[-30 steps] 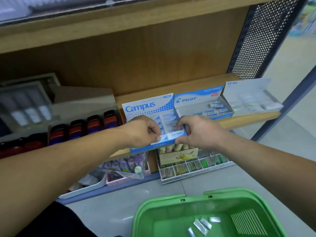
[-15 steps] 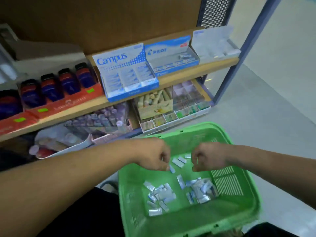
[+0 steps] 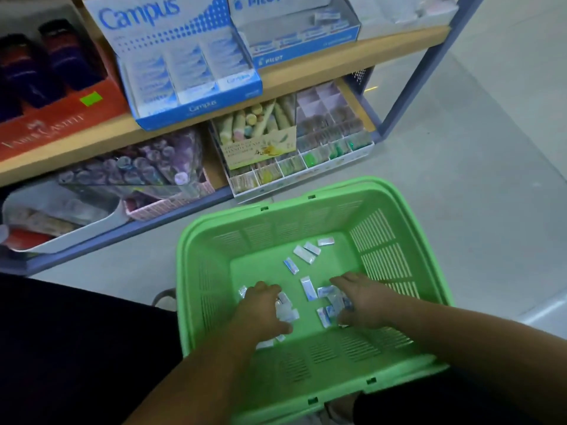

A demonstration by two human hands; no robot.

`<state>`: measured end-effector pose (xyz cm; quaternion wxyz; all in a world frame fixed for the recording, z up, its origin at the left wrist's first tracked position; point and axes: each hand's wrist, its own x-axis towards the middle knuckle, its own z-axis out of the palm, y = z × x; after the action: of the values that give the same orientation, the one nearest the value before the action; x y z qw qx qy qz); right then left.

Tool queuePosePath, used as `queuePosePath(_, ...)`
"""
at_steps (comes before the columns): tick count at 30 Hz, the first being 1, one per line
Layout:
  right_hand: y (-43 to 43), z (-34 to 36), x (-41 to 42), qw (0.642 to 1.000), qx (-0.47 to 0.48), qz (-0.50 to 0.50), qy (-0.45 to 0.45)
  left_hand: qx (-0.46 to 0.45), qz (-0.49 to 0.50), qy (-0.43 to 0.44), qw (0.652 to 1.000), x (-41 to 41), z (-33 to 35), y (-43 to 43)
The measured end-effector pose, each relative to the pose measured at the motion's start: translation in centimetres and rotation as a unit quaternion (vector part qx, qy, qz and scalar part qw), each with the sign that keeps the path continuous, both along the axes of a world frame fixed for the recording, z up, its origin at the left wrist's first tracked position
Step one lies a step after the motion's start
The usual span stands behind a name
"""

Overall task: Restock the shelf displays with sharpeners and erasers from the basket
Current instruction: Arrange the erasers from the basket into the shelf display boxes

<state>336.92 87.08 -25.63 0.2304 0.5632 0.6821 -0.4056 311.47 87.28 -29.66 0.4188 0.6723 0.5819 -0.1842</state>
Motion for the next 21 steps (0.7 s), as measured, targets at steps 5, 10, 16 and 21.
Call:
queuePosePath(5, 0.8, -1.5, 0.0, 0.999, -0.015, 0.02, -0.025, 0.056, 0.024, 0.039, 0.997, 0.6, -1.7, -0.8)
queuePosePath(10, 1.8, -3.4, -0.5, 0.995, 0.024, 0.054, -0.076, 0.078, 0.034, 0.066, 0.994, 1.2, -2.7, -0.9)
queuePosePath(16, 1.9, -4.7, -0.5, 0.992, 0.06, 0.082, -0.068, 0.09, 0.061, 0.028, 0.994, 1.1, -3.5, -0.4)
queuePosePath(21, 2.1, -4.9, -0.3, 0.994, 0.054, 0.076, -0.064, 0.115, 0.107, -0.028, 0.987, 1.4, -3.9, -0.6)
